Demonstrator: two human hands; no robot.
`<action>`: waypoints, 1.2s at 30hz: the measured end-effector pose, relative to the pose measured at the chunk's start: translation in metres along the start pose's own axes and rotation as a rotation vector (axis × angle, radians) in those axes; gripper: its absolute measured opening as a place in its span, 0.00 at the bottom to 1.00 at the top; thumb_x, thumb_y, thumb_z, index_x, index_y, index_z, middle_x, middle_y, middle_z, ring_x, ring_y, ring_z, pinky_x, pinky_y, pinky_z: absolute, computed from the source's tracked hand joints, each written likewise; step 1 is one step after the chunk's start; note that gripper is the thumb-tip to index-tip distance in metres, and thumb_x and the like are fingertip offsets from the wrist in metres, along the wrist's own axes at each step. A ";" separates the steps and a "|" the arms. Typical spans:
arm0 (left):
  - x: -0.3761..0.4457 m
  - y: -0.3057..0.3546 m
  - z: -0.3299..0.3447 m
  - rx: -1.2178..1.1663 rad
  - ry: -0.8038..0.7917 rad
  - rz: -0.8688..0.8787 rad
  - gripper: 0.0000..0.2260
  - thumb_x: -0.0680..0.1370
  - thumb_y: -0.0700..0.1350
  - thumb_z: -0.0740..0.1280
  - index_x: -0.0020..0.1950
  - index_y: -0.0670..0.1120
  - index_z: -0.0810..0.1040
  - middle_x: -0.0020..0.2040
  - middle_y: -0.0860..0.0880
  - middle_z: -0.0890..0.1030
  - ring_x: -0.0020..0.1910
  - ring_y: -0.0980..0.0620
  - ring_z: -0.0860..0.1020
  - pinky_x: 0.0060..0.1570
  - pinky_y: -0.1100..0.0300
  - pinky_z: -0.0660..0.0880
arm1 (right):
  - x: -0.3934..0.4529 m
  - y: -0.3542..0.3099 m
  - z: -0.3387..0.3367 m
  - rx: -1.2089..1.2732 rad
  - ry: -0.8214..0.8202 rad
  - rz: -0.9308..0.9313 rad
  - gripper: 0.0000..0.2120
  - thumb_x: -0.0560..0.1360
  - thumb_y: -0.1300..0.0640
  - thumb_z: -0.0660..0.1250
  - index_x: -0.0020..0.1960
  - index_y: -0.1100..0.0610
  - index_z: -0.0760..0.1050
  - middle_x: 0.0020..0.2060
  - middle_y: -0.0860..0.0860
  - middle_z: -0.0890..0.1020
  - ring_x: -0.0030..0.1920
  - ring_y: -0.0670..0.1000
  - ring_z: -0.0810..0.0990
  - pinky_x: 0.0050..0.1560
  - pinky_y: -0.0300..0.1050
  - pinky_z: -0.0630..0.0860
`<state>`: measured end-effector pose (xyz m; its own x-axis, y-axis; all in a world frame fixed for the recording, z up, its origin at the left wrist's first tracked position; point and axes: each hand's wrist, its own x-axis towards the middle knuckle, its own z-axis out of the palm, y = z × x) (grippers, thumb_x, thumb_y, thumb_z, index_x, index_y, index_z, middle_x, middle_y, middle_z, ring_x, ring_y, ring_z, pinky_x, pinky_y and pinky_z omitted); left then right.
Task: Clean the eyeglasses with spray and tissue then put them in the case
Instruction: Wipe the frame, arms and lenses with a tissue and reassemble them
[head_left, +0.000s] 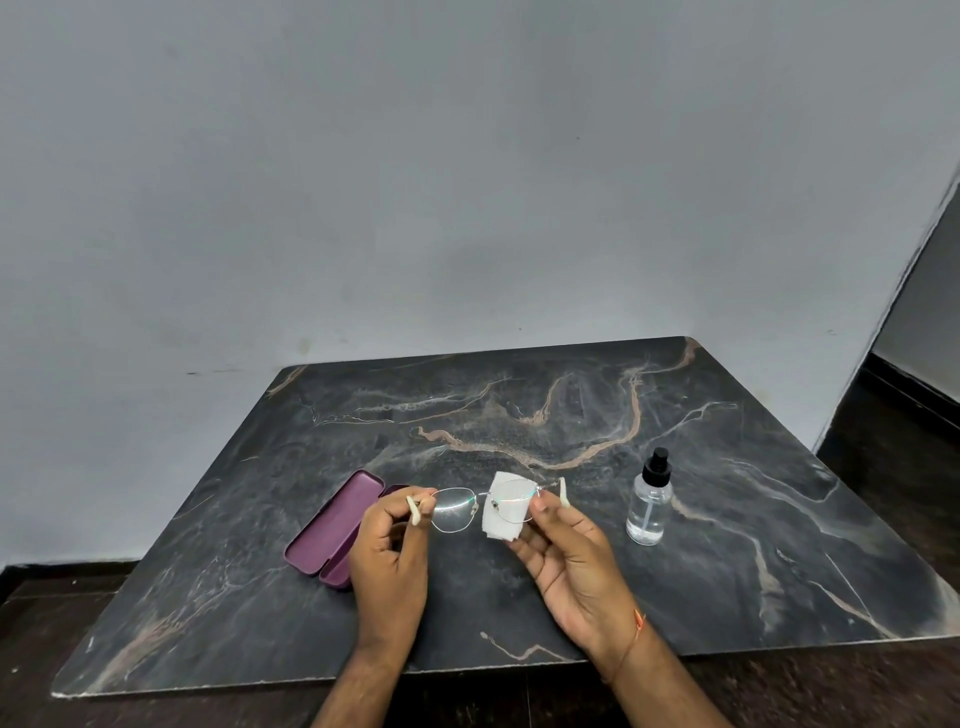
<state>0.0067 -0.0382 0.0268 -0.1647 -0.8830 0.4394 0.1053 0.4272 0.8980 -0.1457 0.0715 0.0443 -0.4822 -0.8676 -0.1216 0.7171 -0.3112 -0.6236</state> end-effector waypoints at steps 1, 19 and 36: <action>0.000 0.001 0.000 -0.014 0.009 -0.009 0.04 0.82 0.47 0.71 0.54 0.53 0.86 0.54 0.50 0.88 0.58 0.50 0.86 0.59 0.58 0.80 | 0.000 0.001 0.000 -0.013 0.007 -0.001 0.15 0.74 0.63 0.71 0.59 0.68 0.83 0.51 0.63 0.88 0.45 0.54 0.89 0.43 0.45 0.87; -0.001 0.000 0.001 0.033 0.027 0.032 0.12 0.82 0.36 0.73 0.50 0.54 0.86 0.53 0.52 0.88 0.57 0.53 0.86 0.57 0.61 0.81 | 0.006 0.009 0.002 0.012 0.159 -0.165 0.18 0.75 0.72 0.71 0.62 0.60 0.77 0.50 0.55 0.88 0.49 0.51 0.89 0.43 0.43 0.86; 0.002 -0.002 0.000 0.052 -0.009 0.015 0.06 0.83 0.41 0.72 0.55 0.51 0.87 0.54 0.51 0.88 0.58 0.52 0.85 0.59 0.61 0.80 | 0.001 0.004 0.000 0.010 -0.019 0.019 0.20 0.76 0.63 0.68 0.68 0.61 0.79 0.51 0.60 0.87 0.48 0.57 0.89 0.47 0.51 0.87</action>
<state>0.0058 -0.0407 0.0257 -0.1721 -0.8750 0.4526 0.0562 0.4500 0.8913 -0.1437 0.0691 0.0420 -0.4588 -0.8805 -0.1191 0.7315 -0.2982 -0.6132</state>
